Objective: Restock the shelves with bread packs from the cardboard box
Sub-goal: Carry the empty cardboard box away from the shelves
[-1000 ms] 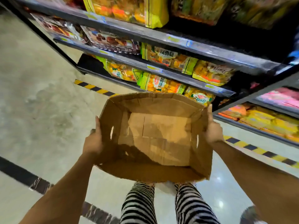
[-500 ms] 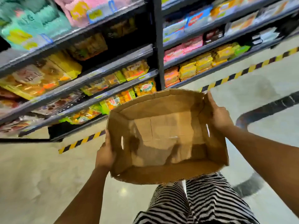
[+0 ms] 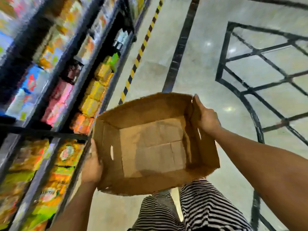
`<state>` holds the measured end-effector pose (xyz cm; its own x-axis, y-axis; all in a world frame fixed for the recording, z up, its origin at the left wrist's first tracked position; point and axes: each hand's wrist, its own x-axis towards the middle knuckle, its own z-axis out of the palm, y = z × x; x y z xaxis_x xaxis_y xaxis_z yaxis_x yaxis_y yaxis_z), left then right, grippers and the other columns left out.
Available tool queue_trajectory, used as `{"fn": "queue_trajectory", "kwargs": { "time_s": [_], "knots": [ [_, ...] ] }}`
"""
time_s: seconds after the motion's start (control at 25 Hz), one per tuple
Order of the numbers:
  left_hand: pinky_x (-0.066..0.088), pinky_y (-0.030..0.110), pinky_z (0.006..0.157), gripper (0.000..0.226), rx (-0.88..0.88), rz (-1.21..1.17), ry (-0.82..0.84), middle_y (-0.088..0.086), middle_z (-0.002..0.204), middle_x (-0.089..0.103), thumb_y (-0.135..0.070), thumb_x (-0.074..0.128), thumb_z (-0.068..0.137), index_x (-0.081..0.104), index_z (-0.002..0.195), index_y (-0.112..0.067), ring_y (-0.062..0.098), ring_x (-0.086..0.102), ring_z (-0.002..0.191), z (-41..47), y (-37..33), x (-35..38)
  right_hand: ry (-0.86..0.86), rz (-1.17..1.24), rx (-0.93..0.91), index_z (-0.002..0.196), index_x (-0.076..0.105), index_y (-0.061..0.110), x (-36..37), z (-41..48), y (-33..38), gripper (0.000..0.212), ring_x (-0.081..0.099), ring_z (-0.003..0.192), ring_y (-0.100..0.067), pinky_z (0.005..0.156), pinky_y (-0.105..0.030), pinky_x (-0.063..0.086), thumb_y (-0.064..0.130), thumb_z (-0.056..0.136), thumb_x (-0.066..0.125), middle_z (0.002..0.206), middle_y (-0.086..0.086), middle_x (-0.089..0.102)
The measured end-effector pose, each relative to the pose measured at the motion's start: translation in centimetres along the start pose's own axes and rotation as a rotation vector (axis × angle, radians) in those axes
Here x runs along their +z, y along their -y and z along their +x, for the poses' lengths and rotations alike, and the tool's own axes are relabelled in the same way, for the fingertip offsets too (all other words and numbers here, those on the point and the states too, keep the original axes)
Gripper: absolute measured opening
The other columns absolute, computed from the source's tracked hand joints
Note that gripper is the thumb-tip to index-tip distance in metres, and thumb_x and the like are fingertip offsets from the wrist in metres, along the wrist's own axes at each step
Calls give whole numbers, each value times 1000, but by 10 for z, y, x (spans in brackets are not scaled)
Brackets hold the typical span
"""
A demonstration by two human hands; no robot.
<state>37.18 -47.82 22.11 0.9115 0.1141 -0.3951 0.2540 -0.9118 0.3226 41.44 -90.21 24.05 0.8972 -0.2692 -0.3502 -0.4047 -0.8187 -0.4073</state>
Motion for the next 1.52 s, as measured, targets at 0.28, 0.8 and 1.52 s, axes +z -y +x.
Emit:
{"fn": "queue_trajectory", "kwargs": {
  "time_s": [0.28,0.8,1.52],
  "knots": [
    [50,44,75,101,305,144,121,29,121,60,-4,58,83,-9,153,-29,45,64,97,108,-202,36,-79,32,288,151,-4,39,-98,45,-152,88,48,52,-14,54,-28,39,3,92,49,62,-6,48],
    [43,37,52,104,658,387,283,13,62,56,-3,56,84,-18,151,-33,33,53,54,281,-467,72,-66,-66,641,150,-20,27,-173,124,-267,98,59,68,-31,58,-36,49,3,85,49,91,-17,67],
    [53,47,70,93,1240,593,458,19,91,66,-9,53,90,-10,150,-43,33,59,69,201,-876,248,-324,250,1301,152,-10,26,-222,19,-470,84,60,69,-33,61,-37,44,0,94,44,77,-16,51]
  ]
}}
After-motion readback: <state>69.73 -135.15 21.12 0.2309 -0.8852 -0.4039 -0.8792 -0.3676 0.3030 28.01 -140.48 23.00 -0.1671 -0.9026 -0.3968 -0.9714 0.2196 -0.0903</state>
